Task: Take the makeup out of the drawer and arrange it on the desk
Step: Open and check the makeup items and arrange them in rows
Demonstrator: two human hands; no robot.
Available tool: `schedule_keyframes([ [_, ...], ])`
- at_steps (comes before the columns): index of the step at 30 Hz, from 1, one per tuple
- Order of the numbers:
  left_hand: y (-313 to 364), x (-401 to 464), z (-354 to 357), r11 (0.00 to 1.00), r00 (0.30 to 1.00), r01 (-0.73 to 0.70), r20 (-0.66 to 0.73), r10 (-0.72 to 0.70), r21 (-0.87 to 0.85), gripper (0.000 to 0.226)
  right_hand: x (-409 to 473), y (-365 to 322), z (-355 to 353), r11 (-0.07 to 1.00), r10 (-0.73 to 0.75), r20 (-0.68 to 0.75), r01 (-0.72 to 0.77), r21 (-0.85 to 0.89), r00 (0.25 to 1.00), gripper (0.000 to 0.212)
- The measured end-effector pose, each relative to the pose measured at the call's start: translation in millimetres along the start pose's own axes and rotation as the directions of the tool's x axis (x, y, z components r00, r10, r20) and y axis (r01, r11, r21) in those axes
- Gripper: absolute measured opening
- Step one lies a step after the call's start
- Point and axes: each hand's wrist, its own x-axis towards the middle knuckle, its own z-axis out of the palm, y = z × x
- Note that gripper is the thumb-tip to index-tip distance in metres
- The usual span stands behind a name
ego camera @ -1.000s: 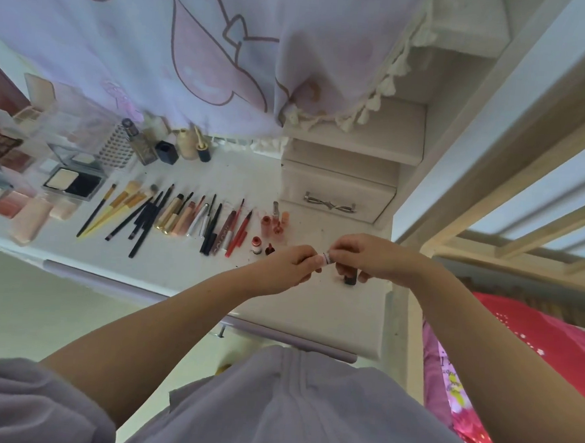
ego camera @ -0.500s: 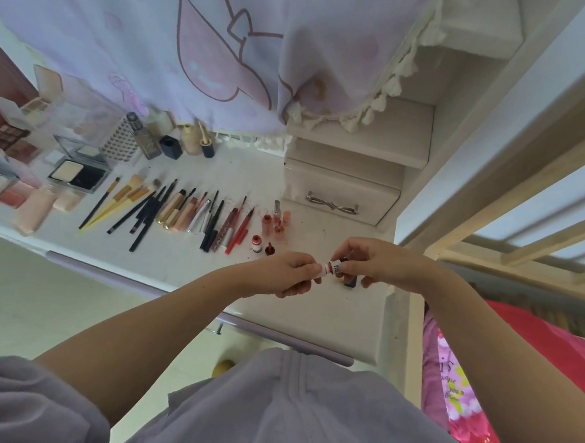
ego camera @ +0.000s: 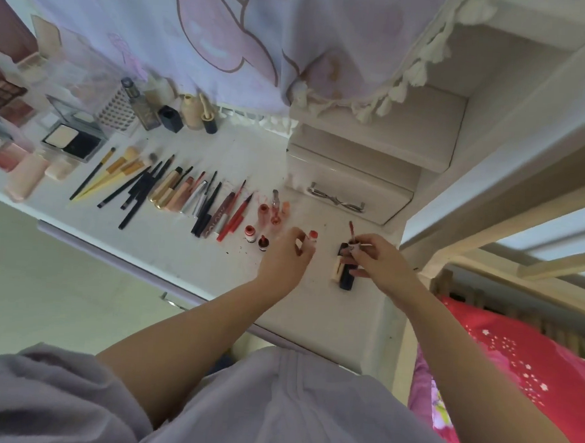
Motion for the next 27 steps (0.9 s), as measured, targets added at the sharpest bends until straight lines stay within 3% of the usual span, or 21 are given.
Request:
schedule_keyframes([
  [6,5.1,20.5,22.5,0.982,0.986,0.067,-0.139,-0.092,-0.179,0.014,37.6,8.2,21.3,0.866,-0.309,-0.093,0.239,-0.439,0.947,0.020],
  [11,11.7,42.5,31.0,0.989,0.969,0.100,-0.215,-0.121,-0.106,0.008,70.8,8.5,34.2,0.711,-0.383,-0.089,0.232,-0.664,0.920,0.018],
  [16,0.6,52.3,38.0,0.990,0.963,0.138,-0.230,-0.140,-0.023,0.009,80.0,14.0,37.3,0.606,-0.382,-0.067,0.195,-0.771,0.922,0.016],
  [21,-3.6,43.1,39.1,0.989,0.965,0.143,-0.217,-0.149,-0.044,0.024,71.1,11.0,25.9,0.667,-0.310,-0.019,0.203,-0.717,0.951,0.042],
  [27,-10.5,-7.5,40.1,0.994,0.994,0.104,-0.046,-0.103,0.032,0.019,56.0,13.4,-4.7,0.576,-0.302,0.001,0.183,-0.797,0.953,0.030],
])
